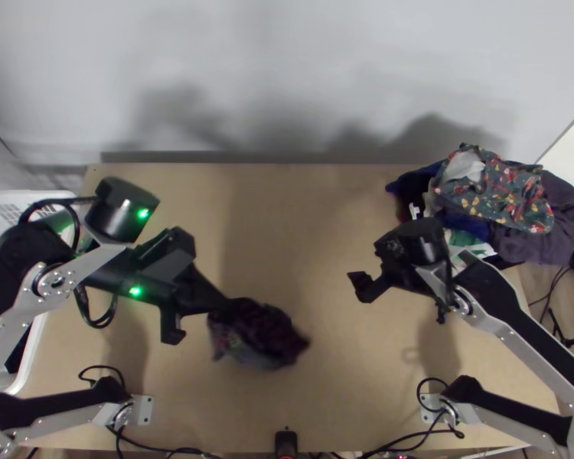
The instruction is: Fold the t-shirt
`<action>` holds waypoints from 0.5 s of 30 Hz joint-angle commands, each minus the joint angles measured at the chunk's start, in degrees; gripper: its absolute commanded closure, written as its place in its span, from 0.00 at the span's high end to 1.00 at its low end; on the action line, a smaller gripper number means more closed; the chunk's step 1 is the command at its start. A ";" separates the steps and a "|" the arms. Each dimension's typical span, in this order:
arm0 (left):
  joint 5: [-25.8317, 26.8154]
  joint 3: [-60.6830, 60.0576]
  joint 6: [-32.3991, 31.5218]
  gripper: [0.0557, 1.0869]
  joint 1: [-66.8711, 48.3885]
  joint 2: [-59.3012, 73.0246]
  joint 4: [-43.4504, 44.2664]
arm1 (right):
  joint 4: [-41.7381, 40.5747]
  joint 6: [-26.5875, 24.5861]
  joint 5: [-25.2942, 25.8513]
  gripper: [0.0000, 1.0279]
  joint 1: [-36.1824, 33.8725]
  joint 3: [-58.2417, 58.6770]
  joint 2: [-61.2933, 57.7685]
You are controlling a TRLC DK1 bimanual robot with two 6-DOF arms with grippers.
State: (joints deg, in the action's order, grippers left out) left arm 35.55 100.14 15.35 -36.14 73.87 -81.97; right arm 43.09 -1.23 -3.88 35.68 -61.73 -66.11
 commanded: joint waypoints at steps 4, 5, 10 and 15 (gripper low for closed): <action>0.31 -18.31 6.00 0.04 10.56 -5.57 1.47 | -2.05 0.53 -8.16 0.96 7.12 0.83 -8.69; 0.31 -18.58 6.79 0.04 12.32 -4.52 1.55 | -2.40 0.36 -8.34 0.96 8.97 0.65 -9.66; 0.22 -23.50 13.30 0.04 23.48 0.23 4.63 | -2.57 0.00 -10.89 0.96 12.57 -1.81 -15.19; 0.66 -24.20 14.00 0.04 26.47 0.49 5.25 | -2.57 0.09 -15.02 0.96 12.83 -4.62 -19.32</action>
State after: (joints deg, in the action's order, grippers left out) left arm 35.79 79.42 26.55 -16.25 73.21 -78.22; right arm 40.77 -1.08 -14.68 46.13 -63.37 -79.57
